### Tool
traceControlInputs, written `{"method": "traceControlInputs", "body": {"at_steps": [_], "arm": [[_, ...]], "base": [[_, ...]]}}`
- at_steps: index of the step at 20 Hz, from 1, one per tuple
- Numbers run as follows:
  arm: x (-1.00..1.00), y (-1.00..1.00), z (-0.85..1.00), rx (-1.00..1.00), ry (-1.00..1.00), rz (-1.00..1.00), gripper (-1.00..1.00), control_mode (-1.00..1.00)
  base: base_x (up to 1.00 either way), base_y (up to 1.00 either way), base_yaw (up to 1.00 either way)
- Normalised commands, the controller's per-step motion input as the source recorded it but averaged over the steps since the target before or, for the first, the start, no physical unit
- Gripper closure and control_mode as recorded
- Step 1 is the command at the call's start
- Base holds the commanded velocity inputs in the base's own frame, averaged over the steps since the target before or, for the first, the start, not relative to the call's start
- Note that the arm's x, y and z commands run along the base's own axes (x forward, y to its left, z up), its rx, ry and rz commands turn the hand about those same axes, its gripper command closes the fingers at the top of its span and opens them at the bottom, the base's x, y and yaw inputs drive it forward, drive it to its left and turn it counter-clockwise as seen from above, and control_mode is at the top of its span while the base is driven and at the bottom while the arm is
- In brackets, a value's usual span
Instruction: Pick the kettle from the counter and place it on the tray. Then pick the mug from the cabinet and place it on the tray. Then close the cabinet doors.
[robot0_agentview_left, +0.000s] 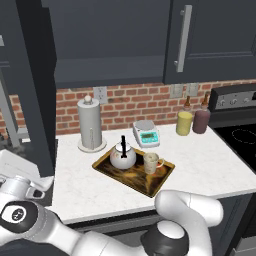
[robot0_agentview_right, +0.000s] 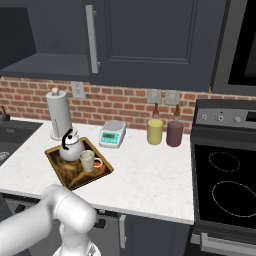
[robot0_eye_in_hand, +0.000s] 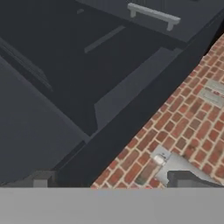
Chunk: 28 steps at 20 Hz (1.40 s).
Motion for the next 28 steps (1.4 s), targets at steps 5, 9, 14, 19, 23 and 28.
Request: {"method": "traceControlInputs", "body": {"at_steps": [5, 9, 14, 19, 23, 28], "arm": [[0.0, 0.04, 0.47, 0.02, -0.13, -0.13, -1.0, -1.0], [0.0, 0.0, 0.48, 0.06, -0.06, -0.13, -1.0, -1.0], [-0.03, -0.03, 0.44, 0.06, -0.03, -0.13, -1.0, -1.0], [-0.21, -0.29, 0.36, 0.09, -0.05, -0.08, -1.0, -1.0], [-0.33, -0.54, 0.3, 0.13, -0.08, -0.01, -1.0, -1.0], [-0.28, -0.63, 0.29, 0.14, -0.07, 0.0, -1.0, -1.0]], "base": [[0.0, 0.0, 0.0], [0.0, 0.0, 0.0], [0.0, 0.0, 0.0], [0.0, 0.0, 0.0], [0.0, 0.0, 0.0], [0.0, 0.0, 0.0]]}}
